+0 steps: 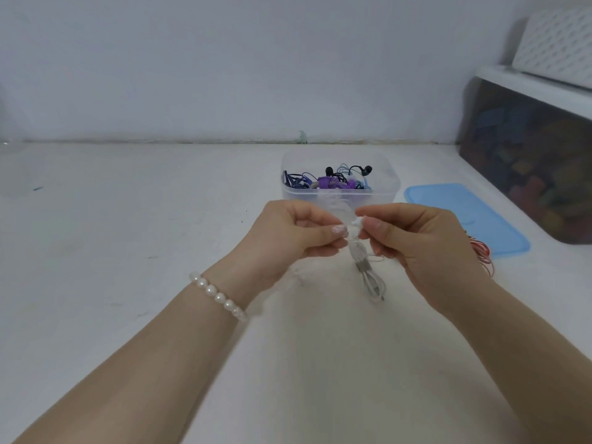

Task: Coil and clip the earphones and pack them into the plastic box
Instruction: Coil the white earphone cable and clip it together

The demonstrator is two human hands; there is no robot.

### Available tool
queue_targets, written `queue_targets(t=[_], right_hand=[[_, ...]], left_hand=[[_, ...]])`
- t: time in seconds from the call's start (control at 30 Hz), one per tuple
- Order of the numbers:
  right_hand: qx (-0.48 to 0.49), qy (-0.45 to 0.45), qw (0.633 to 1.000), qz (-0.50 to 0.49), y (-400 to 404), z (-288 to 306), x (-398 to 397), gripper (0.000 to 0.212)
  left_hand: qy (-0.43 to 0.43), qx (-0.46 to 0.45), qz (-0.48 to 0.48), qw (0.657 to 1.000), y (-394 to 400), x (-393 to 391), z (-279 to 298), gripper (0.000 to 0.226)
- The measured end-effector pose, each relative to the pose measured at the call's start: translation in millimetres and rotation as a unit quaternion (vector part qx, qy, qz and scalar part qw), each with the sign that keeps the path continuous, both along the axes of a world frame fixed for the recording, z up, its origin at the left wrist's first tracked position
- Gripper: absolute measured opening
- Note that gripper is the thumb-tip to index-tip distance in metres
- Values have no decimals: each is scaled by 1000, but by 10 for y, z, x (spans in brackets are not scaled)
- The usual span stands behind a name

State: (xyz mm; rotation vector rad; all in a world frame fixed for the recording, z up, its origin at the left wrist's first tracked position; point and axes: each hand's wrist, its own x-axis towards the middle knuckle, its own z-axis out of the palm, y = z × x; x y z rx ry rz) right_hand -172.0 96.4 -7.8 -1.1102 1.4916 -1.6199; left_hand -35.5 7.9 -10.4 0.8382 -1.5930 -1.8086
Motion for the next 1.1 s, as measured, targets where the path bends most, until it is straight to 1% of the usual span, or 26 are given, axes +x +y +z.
queue_targets(t=[0.1, 0.23, 0.43, 0.73, 0.87, 1.1], right_hand=[[-6, 1, 1000, -8, 6, 3, -13, 16], [-16, 15, 1000, -21, 9, 13, -36, 12], [-4, 73, 997, -1, 23, 7, -20, 10], [-2, 81, 996, -21, 9, -9, -6, 12], [-9, 95, 995, -14, 8, -7, 6, 16], [-10, 115, 993, -15, 0, -29, -12, 16]], left_hand=[[44, 85, -32, 995, 38, -20, 13, 10], [66, 125, -25, 990, 51, -16, 31, 15], [62, 124, -6, 990, 55, -17, 30, 13], [53, 110, 9, 993, 58, -24, 11, 13], [47, 98, 5, 994, 67, -28, 7, 12], [55, 115, 10, 992, 69, -26, -1, 14]])
